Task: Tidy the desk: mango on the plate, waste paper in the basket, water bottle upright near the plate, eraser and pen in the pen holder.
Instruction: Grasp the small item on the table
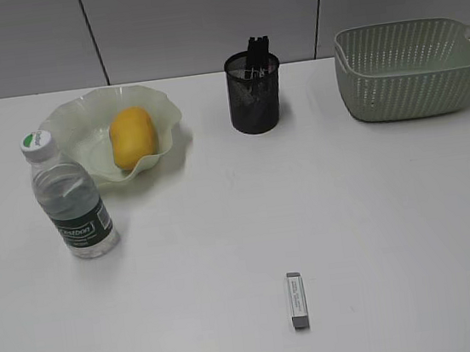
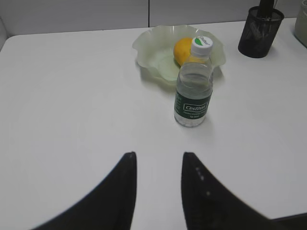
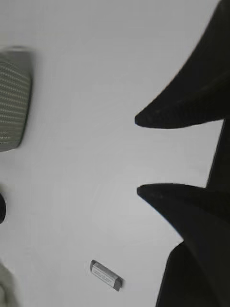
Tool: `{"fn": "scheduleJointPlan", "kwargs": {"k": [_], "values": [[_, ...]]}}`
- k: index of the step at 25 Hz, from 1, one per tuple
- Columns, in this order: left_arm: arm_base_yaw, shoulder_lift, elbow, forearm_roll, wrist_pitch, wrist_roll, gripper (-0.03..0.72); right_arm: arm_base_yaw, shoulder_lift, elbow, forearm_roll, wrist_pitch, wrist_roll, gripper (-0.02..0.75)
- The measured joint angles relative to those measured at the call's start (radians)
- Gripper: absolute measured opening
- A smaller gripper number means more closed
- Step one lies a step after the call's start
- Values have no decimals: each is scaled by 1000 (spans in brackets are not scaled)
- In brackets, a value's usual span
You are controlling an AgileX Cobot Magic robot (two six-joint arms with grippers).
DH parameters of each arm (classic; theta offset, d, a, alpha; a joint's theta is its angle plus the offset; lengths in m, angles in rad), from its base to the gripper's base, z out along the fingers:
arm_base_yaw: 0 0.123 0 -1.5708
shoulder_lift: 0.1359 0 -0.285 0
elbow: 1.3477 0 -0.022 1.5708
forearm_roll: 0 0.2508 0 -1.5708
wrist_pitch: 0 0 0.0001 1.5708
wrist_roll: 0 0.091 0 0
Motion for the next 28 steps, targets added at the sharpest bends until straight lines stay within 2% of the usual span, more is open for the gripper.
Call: {"fn": "scheduleJointPlan", "kwargs": {"k": [9,12,14,16,19,22,25,28], "values": [[0,34,0,-9,-1,25,238,0,-8,0,0,-2,0,311],[0,166,-7,-49,-5,75,239,-18,-8,0,1,-2,0,311],[0,299,-25,-73,-14,89,240,-78,-13,0,1,-3,0,311],[0,421,-53,-125,-29,125,253,-155,-27,0,1,-3,0,311],[0,621,-99,-275,-63,252,286,-256,-66,0,1,-3,0,311],[-2,776,-140,-418,-114,330,303,-295,-81,0,-1,-4,0,311],[-50,934,-170,-478,-168,352,307,-296,-82,0,1,-4,1,311],[-183,1059,-211,-485,-226,313,307,-296,-82,0,1,-4,1,310]]}}
